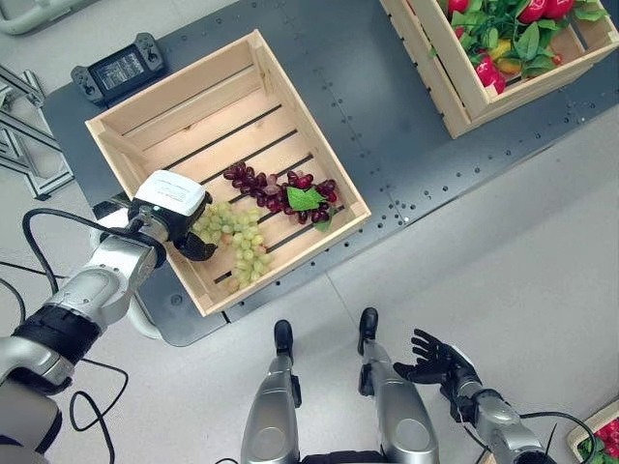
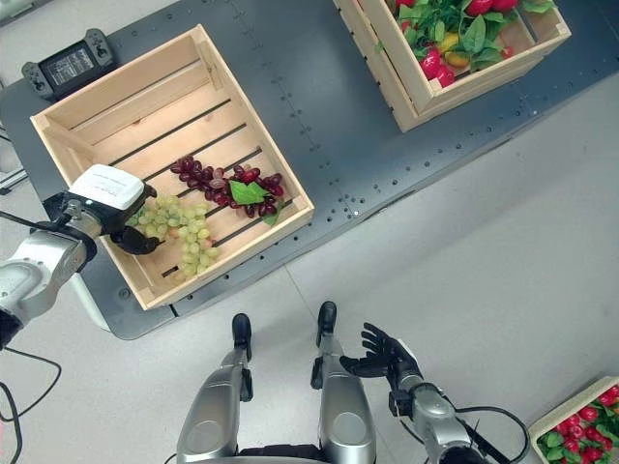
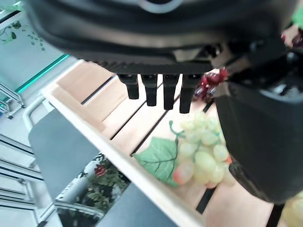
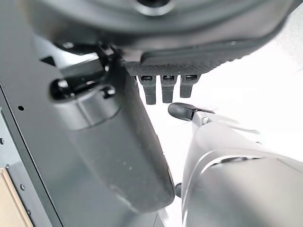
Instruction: Pick up the fruits from the basket on one side to the basket on the other side
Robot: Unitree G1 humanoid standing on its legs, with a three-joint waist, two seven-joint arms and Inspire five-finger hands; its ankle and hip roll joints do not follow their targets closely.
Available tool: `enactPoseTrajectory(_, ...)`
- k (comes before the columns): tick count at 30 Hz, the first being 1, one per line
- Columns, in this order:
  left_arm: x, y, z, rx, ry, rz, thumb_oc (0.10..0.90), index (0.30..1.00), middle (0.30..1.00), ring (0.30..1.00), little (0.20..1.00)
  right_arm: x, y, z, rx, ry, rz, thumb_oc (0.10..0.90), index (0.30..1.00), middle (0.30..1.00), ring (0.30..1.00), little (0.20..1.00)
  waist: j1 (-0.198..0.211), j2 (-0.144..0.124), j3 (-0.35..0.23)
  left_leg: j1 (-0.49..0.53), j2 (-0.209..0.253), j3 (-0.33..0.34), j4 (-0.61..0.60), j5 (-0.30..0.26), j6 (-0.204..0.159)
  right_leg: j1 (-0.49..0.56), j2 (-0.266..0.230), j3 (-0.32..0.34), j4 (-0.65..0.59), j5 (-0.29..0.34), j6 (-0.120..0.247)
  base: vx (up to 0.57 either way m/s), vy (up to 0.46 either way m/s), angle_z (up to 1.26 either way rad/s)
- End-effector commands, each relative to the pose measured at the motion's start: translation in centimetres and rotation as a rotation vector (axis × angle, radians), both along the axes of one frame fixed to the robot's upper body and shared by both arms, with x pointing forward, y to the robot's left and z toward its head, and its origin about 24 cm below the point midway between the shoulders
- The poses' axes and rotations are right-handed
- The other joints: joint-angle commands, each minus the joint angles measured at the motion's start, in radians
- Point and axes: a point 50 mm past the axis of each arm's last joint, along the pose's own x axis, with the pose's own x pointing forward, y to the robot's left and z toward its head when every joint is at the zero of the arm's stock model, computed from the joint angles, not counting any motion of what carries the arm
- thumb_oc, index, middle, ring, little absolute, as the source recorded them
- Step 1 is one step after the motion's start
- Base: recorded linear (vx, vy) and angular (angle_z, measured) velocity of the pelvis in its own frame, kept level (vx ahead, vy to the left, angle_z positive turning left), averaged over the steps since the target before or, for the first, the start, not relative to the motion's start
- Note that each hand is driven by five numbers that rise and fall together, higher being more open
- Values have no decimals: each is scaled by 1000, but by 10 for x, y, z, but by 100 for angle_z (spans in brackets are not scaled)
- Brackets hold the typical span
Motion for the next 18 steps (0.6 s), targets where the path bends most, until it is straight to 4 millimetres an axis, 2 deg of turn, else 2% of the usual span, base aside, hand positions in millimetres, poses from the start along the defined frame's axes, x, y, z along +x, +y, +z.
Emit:
enactPoseTrajectory(1,11,8,51,68,-225,45,800,900,900,900,900,0,-4,3,-6,-20,-7,800,900,900,900,900,-19,-24,-19,-72,-21,27,147,-67,9,-3,1,36,111,-85,28,0,0,0)
enactPoseTrajectory(8,27,4,31,88,-226,74,800,900,900,900,900,9,5,3,1,-21,28,800,900,900,900,900,-36,-44,-18,-81,-14,37,151,-66,7,-20,13,47,117,-82,25,1,-1,0)
enactPoseTrajectory(18,39,-6,6,65,-237,95,800,900,900,900,900,20,15,8,7,-38,55,800,900,900,900,900,-59,-62,-1,-107,-10,41,172,-68,5,-57,26,62,140,-83,19,1,3,-3)
